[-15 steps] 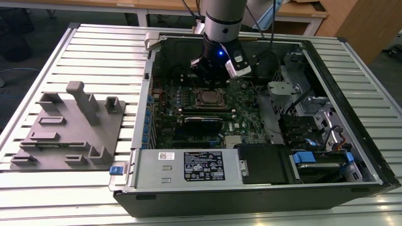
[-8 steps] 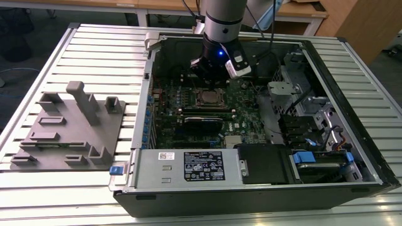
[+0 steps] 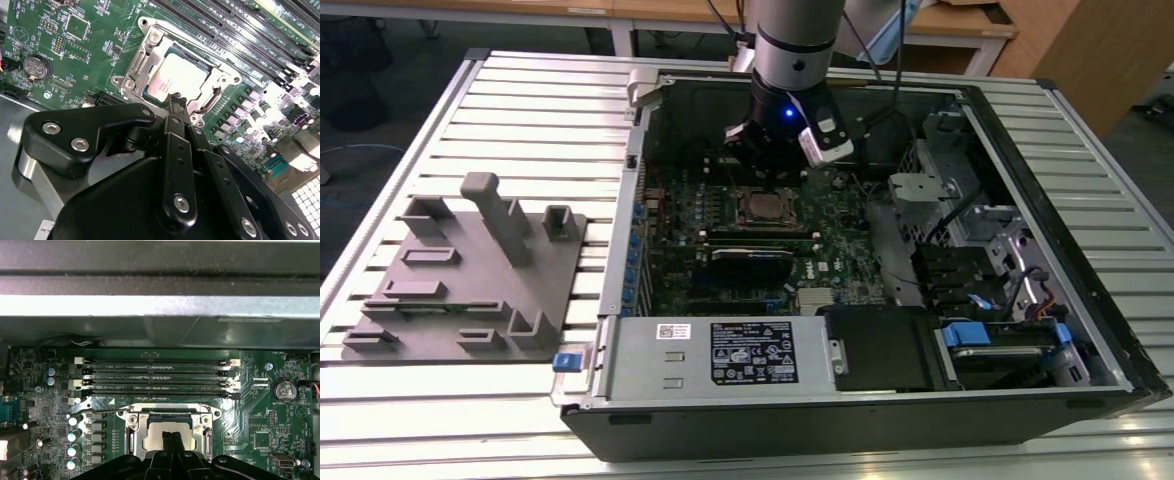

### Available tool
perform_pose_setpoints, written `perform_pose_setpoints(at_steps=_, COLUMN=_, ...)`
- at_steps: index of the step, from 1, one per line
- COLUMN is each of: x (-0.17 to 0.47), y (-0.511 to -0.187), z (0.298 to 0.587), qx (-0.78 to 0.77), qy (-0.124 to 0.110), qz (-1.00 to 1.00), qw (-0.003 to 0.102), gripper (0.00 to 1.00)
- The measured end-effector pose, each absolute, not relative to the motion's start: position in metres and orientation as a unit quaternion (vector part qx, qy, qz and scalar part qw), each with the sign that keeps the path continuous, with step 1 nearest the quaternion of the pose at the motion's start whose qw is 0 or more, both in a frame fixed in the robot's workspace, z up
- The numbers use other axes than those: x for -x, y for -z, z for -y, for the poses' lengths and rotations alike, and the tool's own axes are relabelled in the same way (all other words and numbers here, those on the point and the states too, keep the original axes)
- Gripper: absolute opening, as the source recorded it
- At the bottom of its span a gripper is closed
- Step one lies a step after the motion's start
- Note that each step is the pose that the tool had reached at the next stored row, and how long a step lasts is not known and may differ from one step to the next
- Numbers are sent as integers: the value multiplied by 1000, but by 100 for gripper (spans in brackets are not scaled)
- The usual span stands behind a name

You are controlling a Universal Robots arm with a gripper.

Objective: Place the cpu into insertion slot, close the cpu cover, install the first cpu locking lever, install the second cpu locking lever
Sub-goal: 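Install the first cpu locking lever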

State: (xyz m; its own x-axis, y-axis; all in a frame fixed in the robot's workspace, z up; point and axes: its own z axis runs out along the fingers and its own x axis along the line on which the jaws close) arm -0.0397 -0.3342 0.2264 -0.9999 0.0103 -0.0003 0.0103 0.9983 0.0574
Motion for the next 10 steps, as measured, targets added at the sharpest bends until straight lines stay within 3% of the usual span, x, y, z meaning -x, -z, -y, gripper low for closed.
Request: perform_pose_setpoints(at_steps=10, x=40, y=-226, z=334, qx=-4, qy=-32, qz=-999, qw=0, gripper=10)
